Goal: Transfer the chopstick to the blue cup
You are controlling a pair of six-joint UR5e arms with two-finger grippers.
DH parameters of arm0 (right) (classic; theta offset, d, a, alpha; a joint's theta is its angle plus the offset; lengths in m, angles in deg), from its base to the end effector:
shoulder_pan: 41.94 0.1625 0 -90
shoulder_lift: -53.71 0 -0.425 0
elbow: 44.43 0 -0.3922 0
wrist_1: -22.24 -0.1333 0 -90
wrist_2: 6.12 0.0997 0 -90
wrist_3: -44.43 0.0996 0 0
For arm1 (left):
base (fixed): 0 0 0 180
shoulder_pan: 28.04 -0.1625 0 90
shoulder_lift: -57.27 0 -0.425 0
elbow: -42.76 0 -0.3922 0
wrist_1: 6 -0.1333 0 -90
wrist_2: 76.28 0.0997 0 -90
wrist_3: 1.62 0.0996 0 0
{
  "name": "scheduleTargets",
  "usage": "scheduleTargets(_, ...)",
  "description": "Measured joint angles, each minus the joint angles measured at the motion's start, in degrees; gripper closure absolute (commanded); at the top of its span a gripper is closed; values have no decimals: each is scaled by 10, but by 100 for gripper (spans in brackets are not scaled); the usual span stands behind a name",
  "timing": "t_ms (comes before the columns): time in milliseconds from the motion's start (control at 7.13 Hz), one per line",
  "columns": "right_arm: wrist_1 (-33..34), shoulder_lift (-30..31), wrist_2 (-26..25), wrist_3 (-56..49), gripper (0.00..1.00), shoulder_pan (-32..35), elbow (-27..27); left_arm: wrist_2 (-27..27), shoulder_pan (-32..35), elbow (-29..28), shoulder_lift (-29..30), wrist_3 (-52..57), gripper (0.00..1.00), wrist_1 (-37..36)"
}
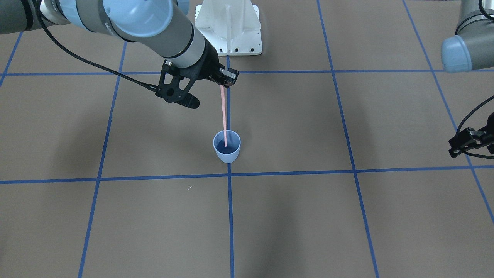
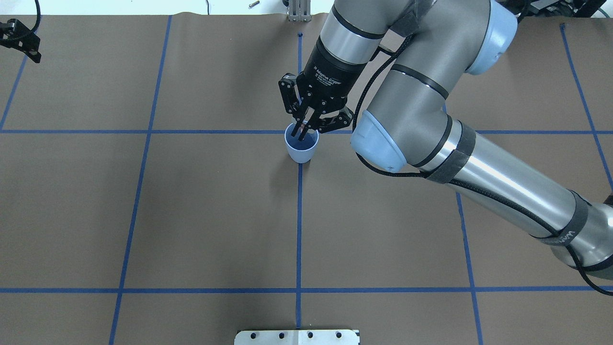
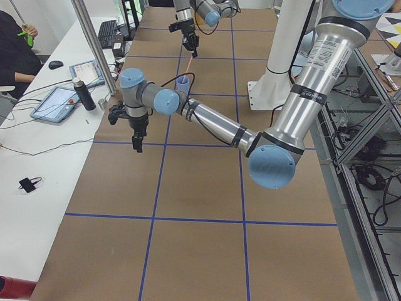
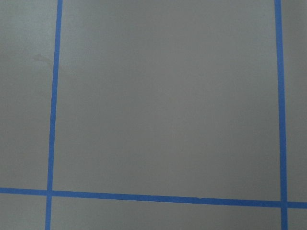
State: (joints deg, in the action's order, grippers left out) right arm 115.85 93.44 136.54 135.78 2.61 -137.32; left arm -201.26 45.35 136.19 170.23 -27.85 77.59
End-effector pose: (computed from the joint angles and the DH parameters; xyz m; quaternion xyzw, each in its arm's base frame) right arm -0.4414 -0.5105 0.0836 -0.2362 -0.4975 0.1462 0.8218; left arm 0.1096 -0.6338 0.4221 0.0459 0.3360 -0.0268 0.9404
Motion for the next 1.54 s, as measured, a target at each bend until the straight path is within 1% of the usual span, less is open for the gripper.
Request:
scheduleTargets(140,-34,2,-2,0,71,-4,25,0,0,-1,0,0,1,0)
scheduleTargets(280,-53,3,-2,0,1,-6,41,0,0,-1,0,-2,1,0)
scheduleTargets(421,-61,6,-7,1,0,-7,48,0,0,-1,1,-4,1,1)
scheduleTargets(701,-67,10,-40,-1,0,-7,39,0,0,2,3,-6,1,1)
scheduleTargets(841,-68,18,-67,-11,0,-3,16,-1,1,6,3,-6,1,1)
scheduleTargets(982,-67,41,-104,-48,0,5,-20,-3,2,8,3,-5,1,1)
scheduleTargets(1122,-66,80,-141,-115,0,20,-57,-5,4,10,3,-3,1,3)
scheduleTargets(1262,-65,121,-162,-197,0,48,-79,-8,5,12,0,-1,1,8)
scheduleTargets(1402,-62,163,-167,-294,0,90,-89,-9,6,14,-6,0,1,14)
scheduleTargets(1543,-58,205,-159,-398,0,134,-90,-10,11,15,-17,0,1,16)
